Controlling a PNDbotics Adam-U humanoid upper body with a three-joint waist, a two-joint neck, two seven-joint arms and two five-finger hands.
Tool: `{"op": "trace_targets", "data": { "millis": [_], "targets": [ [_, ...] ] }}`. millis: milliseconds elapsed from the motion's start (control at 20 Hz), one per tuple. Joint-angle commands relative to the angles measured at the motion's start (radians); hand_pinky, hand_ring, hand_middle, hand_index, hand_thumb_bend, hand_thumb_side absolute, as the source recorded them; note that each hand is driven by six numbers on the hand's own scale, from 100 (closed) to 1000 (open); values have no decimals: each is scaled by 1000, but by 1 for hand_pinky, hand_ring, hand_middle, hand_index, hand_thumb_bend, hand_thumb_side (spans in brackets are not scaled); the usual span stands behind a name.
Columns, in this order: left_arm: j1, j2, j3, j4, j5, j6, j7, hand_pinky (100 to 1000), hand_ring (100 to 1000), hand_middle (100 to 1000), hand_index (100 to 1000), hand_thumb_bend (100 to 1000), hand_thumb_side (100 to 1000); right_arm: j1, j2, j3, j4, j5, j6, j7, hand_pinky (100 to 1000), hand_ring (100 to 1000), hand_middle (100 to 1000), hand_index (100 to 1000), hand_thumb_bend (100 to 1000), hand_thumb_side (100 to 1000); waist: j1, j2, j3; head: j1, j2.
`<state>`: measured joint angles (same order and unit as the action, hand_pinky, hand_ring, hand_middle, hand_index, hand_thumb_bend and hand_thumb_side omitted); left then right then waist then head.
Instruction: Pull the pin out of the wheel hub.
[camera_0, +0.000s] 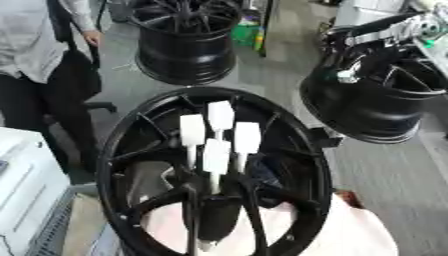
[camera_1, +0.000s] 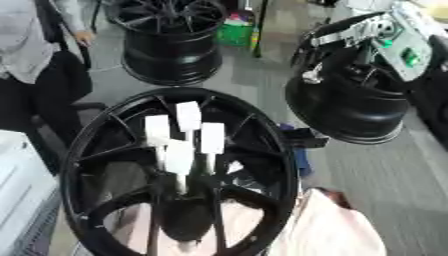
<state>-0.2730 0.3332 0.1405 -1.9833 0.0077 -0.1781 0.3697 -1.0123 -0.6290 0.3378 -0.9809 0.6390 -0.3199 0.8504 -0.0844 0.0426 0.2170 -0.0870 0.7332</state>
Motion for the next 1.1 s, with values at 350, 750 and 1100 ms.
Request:
{"op": "trace_targets", "data": {
  "millis": [350,750,1100],
  "targets": [
    [-29,36,23,-17,-28,-10,25,777,877,650,837,203,526,-17,98,-26,43,99,-14,-24,887,876,848,883,100,612,10,-14,4,-5,9],
    [-25,33,23,-17,-26,-7,21,776,876,649,837,214,520,-4,159,-20,52,160,13,-46,887,882,858,889,114,622,13,-22,-4,7,11],
    [-24,27,18,-17,-20,-3,11,776,878,649,837,206,529,18,207,-31,70,190,38,-73,885,885,860,892,109,606,13,-30,5,-6,14]
  ]
}}
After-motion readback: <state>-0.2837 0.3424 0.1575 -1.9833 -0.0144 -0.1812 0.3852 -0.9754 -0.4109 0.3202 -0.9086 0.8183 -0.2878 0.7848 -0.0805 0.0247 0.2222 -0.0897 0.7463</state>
